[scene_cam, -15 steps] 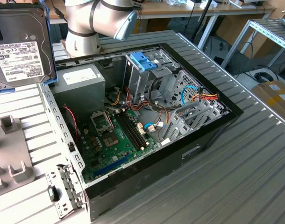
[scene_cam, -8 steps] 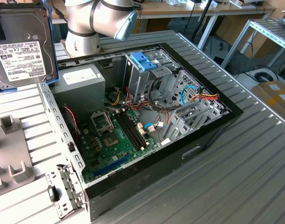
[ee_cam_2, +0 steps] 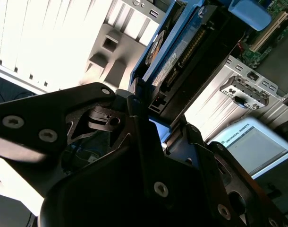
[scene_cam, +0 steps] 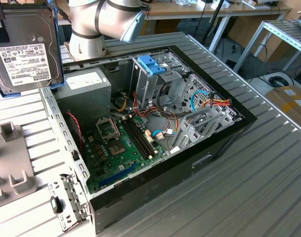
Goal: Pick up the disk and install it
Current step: 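Pick up the disk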
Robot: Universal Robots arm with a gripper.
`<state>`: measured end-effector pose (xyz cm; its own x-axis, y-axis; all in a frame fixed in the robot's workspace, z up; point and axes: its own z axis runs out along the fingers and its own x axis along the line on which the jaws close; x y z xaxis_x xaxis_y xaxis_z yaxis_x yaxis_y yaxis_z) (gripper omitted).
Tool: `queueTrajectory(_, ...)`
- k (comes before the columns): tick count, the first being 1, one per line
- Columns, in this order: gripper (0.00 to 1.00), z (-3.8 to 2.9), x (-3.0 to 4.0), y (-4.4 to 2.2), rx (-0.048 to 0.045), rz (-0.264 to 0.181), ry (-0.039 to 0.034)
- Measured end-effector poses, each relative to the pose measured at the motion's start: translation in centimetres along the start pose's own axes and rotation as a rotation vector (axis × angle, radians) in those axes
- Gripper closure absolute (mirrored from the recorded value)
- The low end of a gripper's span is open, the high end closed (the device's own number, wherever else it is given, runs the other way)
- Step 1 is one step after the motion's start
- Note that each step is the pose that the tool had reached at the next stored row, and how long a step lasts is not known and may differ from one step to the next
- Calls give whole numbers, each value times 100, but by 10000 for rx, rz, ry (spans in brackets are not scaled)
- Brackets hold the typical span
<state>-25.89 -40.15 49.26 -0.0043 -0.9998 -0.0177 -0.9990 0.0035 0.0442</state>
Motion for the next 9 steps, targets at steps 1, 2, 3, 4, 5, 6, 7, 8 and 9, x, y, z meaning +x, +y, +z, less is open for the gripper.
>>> queueTrajectory(1, 63, 0, 0, -5, -1, -1, 1)
queueTrajectory(2, 63, 0, 0, -8, 0, 0, 0)
queueTrajectory(3, 63, 0, 0, -12, 0, -1, 0)
queueTrajectory(4, 63, 0, 0, -16, 0, 0, 0)
queueTrajectory(5, 63, 0, 0, -22, 0, 0, 1)
queueTrajectory(6, 63, 0, 0, -26, 0, -1, 1)
queueTrajectory(7, 63, 0, 0, -30, 0, -1, 1)
queueTrajectory(8, 63, 0, 0, -36, 0, 0, 1)
queueTrajectory(9, 63, 0, 0, -39, -1, -1, 2)
